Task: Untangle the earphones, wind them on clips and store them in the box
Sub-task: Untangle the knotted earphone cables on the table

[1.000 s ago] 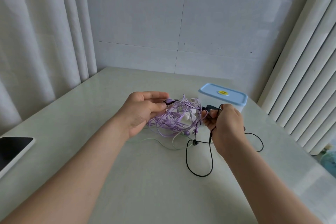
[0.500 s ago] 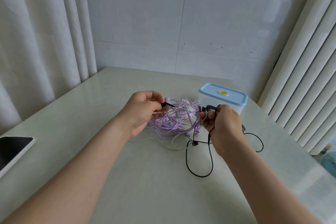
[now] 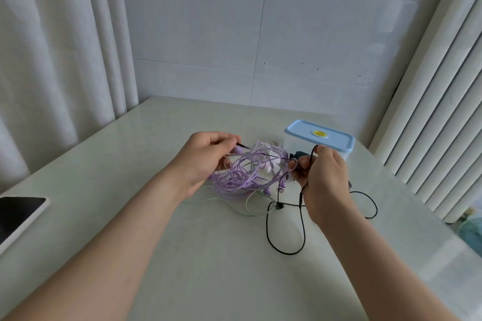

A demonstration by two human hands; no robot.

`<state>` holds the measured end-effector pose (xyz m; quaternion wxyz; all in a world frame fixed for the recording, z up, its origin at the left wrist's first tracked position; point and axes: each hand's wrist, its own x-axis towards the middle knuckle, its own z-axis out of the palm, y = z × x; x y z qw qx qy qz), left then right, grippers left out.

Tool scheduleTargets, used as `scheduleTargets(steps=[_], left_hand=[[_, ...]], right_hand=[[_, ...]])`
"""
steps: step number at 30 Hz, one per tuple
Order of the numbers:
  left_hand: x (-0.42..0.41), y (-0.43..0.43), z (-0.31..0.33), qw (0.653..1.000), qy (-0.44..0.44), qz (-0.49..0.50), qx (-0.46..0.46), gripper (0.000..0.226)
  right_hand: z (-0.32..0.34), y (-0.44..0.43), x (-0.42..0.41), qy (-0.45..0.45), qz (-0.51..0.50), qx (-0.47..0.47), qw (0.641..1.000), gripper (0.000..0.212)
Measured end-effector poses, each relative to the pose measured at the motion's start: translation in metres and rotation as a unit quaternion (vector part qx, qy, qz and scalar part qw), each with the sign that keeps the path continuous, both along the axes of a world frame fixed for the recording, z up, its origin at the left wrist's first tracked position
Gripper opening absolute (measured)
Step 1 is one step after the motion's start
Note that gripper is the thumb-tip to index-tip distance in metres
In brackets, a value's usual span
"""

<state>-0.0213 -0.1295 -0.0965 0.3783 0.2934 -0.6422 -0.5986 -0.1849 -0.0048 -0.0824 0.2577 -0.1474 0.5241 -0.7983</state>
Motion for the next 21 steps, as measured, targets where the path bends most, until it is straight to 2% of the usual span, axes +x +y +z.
scheduleTargets(steps=[4,6,8,12,15,21], left_hand=[[-0.001,-0.004,-0.006,0.992,-0.071,0.035,-0.094,0.026],[0.001,-0.006,-0.007,0.989,-0.074,0.041,-0.12,0.025],[0.004,-0.009,-0.006,0.979,-0.104,0.056,-0.167,0.025],[0.007,-0.006,-0.007,0.934,-0.197,0.122,-0.272,0.021],[0.007,-0.01,-0.009,0.895,-0.22,0.178,-0.344,0.029],[0.011,-0.016,-0.013,0.831,-0.266,0.299,-0.386,0.038]], right_hand=[[-0.002,0.0,0.001,0.107,-0.018,0.015,0.994,0.021],[-0.004,0.001,-0.001,0.175,-0.048,0.037,0.983,0.021],[-0.006,0.002,-0.004,0.206,-0.072,0.045,0.975,0.022],[-0.006,0.005,-0.009,0.219,-0.111,0.066,0.967,0.022],[-0.005,0.006,-0.011,0.21,-0.126,0.067,0.967,0.022],[0.0,0.006,-0.005,0.09,-0.102,-0.029,0.99,0.022]])
